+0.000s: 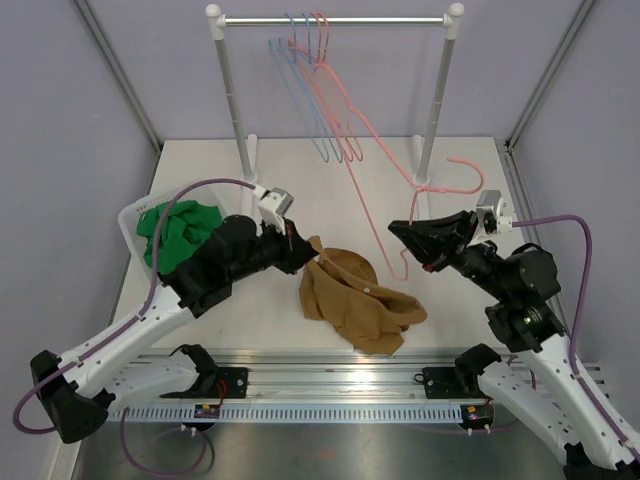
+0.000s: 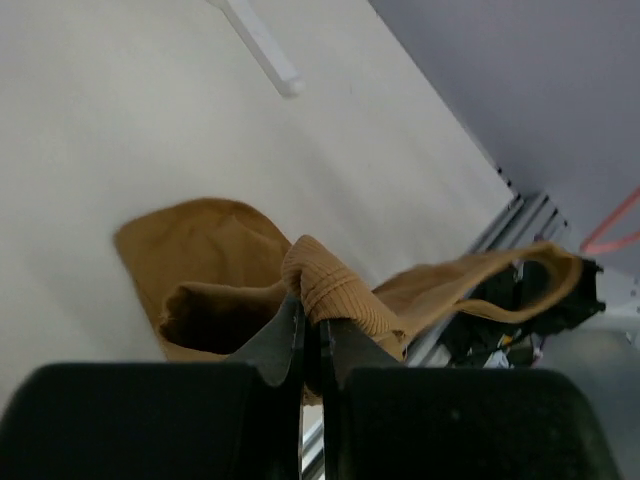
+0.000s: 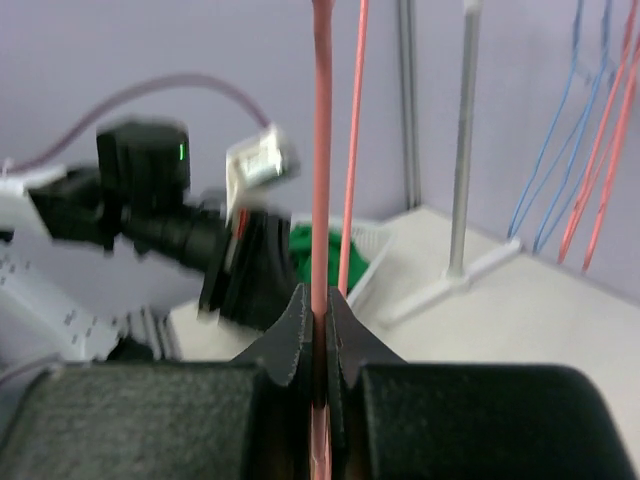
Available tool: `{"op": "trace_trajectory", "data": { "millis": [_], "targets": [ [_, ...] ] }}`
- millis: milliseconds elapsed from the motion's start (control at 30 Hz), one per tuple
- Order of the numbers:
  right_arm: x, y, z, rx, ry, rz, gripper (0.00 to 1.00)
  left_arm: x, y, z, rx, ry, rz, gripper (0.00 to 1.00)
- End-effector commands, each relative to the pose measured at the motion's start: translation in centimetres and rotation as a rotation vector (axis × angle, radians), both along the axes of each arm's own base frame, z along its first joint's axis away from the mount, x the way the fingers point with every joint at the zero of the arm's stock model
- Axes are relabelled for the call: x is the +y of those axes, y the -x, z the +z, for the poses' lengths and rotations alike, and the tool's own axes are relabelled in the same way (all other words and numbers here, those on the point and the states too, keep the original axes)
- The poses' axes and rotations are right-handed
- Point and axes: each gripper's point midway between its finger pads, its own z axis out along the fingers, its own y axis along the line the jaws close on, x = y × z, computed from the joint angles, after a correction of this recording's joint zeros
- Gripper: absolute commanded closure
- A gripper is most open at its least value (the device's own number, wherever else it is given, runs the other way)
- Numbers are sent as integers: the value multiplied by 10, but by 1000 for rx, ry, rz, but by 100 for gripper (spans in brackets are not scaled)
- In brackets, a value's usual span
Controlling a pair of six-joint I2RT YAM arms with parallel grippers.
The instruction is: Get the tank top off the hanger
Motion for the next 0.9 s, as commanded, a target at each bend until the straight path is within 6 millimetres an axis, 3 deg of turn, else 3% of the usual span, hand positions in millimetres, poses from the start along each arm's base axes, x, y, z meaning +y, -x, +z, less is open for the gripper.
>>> {"op": "trace_trajectory", "data": {
  "millis": [0,67,100,167,200,233,267,300,333,367,400,467,533,633,667,733,767,867],
  "targets": [
    [-27,12,121,-377,-388,-67,100,-28,21,-32,10,-65,-131,100],
    [-32,-12,124,-303,-354,-174,100,-21,19,-70,97,-148,-56,100],
    [-46,-37,122,-219,-344,-314,100,-13,10,-79,110,-180,16,100],
    [-61,-56,103,-37,-177,-466,100,1,6,-93,155,-239,95,100],
    [-72,-75,84,33,-91,-580,100,9,1,-94,147,-266,144,100],
    [-76,-79,76,82,-42,-610,100,14,0,-95,152,-287,171,97],
    [-83,-77,65,154,39,-644,100,22,0,-91,155,-318,195,90],
    [-81,-90,51,216,104,-674,100,28,-3,-88,147,-336,223,79],
    [-79,-92,45,248,149,-670,100,31,-4,-82,141,-344,233,64],
    [-79,-89,41,286,192,-666,100,39,0,-82,152,-383,239,55],
    [-72,-97,32,322,229,-653,100,43,-3,-67,130,-379,265,46],
    [-67,-102,25,361,272,-639,100,61,2,-58,130,-418,297,34],
    [-63,-103,22,382,297,-624,100,78,3,-32,87,-400,350,27],
    [-55,-109,14,416,376,-595,100,106,11,-14,55,-436,404,14],
    [-49,-118,11,432,407,-590,100,117,17,-11,43,-468,401,1],
    [-45,-132,11,420,442,-598,100,126,21,-1,4,-488,386,1],
    [-39,-150,11,418,459,-609,100,130,25,3,-18,-481,376,1],
    [-30,-189,11,440,494,-614,100,134,27,-3,-68,-489,352,1]
  ]
}}
